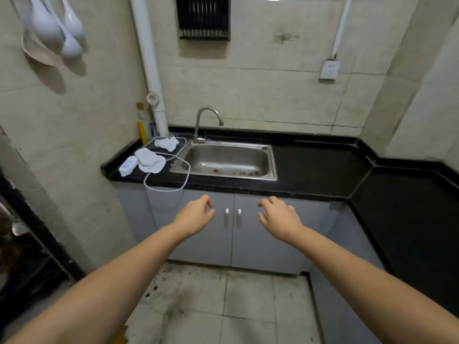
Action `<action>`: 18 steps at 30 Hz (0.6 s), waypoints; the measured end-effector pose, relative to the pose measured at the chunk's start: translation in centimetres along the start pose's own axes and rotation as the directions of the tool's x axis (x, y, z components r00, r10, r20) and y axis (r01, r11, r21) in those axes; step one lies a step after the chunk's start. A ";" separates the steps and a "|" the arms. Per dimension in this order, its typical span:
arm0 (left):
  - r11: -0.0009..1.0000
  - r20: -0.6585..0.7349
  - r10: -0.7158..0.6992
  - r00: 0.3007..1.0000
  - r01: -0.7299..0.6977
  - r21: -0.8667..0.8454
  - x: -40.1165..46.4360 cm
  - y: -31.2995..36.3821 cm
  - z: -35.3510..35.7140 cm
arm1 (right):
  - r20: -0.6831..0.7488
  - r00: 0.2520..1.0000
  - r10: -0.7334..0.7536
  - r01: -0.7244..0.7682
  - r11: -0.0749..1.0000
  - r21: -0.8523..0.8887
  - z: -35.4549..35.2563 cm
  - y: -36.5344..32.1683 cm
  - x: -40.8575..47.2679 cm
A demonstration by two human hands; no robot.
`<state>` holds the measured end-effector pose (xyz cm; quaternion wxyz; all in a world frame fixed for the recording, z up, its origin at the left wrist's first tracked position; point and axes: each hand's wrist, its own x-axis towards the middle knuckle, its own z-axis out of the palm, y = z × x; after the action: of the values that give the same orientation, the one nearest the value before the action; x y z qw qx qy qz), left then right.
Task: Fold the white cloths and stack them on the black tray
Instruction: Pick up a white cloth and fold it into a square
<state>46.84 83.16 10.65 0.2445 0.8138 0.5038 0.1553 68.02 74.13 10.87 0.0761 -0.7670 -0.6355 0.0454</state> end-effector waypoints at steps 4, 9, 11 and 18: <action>0.991 -0.051 -0.126 0.991 0.124 -0.043 5.7 -5.2 -2.8 | 0.051 0.991 -0.122 0.123 0.992 -0.013 1.3 -3.6 9.9; 0.965 -0.065 -0.258 0.964 0.255 -0.060 13.3 -13.6 -4.8 | 0.101 0.960 -0.259 0.260 0.966 0.005 4.8 -8.9 21.1; 0.956 -0.065 -0.289 0.955 0.285 -0.069 17.0 -16.6 -5.2 | 0.124 0.947 -0.296 0.297 0.955 0.015 6.7 -10.9 25.5; 0.935 -0.038 -0.354 0.935 0.353 -0.027 30.8 -27.8 -6.9 | 0.242 0.885 -0.398 0.391 0.917 0.077 12.9 -18.6 41.8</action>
<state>36.37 122.78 1.12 0.2659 0.7042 0.6452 0.1309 55.73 119.32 2.52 0.0123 -0.6088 -0.7817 0.1346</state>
